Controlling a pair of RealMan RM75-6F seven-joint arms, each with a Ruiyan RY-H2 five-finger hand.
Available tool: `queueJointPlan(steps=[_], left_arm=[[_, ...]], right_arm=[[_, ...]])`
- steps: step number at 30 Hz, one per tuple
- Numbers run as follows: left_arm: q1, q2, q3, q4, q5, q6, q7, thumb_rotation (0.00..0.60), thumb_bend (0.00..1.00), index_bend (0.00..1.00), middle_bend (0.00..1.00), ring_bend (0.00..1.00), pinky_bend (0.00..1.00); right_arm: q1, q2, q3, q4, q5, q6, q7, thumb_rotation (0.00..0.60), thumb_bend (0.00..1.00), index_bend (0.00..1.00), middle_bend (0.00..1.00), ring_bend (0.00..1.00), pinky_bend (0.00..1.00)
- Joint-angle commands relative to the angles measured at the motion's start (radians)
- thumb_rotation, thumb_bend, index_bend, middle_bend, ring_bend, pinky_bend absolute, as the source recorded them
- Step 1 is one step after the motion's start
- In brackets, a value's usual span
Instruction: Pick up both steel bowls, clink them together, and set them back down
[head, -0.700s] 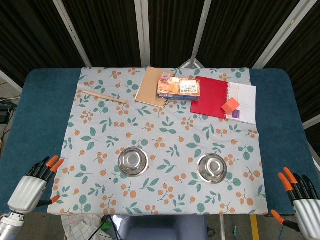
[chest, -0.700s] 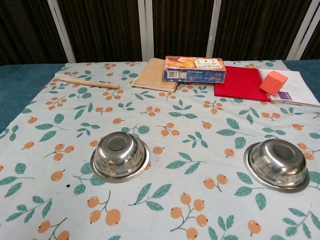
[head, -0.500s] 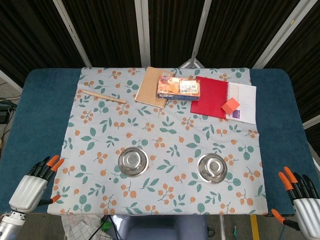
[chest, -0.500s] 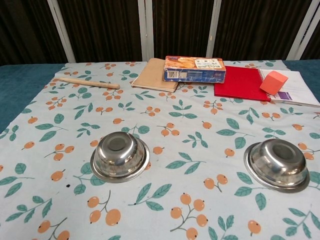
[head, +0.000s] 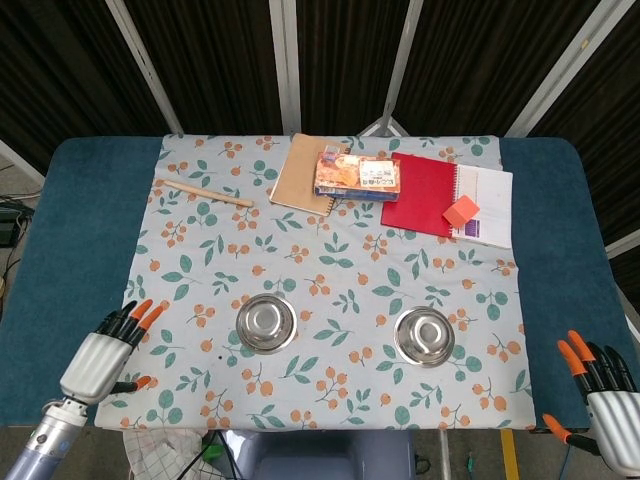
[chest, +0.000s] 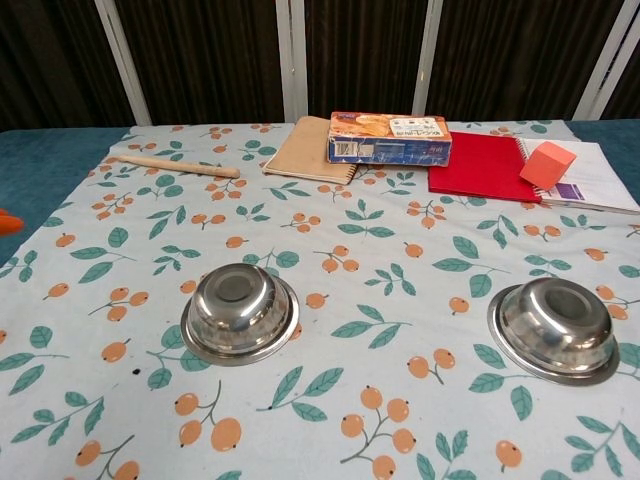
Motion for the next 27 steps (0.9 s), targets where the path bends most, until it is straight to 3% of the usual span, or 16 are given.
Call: queueJointPlan(steps=[1,7,14,27], left_arm=[[-0.057,-0.047,-0.037,-0.035,-0.044,-0.088,0.072,0.513,0.10,0.00,0.00,0.00,0.16],[-0.142,-0.137,-0.098,-0.090,-0.164,-0.231,0.227,0.515,0.11,0.00,0.00,0.00,0.16],[-0.236,-0.251,-0.163,-0.139,-0.310,-0.316,0.449,0.505,0.12,0.00,0.00,0.00,0.16],[-0.395,-0.426,-0.227,-0.101,-0.607,-0.328,0.786,0.502,0.13,0.00,0.00,0.00,0.18]], right_arm=[[0.008,0.001,0.006,-0.003,0.014,-0.014,0.007,0.503,0.25,0.00,0.00,0.00,0.00],[0.023,0.005,0.010,0.001,0.031,-0.040,0.028,0.503,0.25,0.00,0.00,0.00,0.00],[0.037,0.019,0.018,0.012,0.061,-0.061,0.083,0.504,0.25,0.00,0.00,0.00,0.00],[0.051,0.046,0.026,0.031,0.109,-0.090,0.168,0.503,0.25,0.00,0.00,0.00,0.00]])
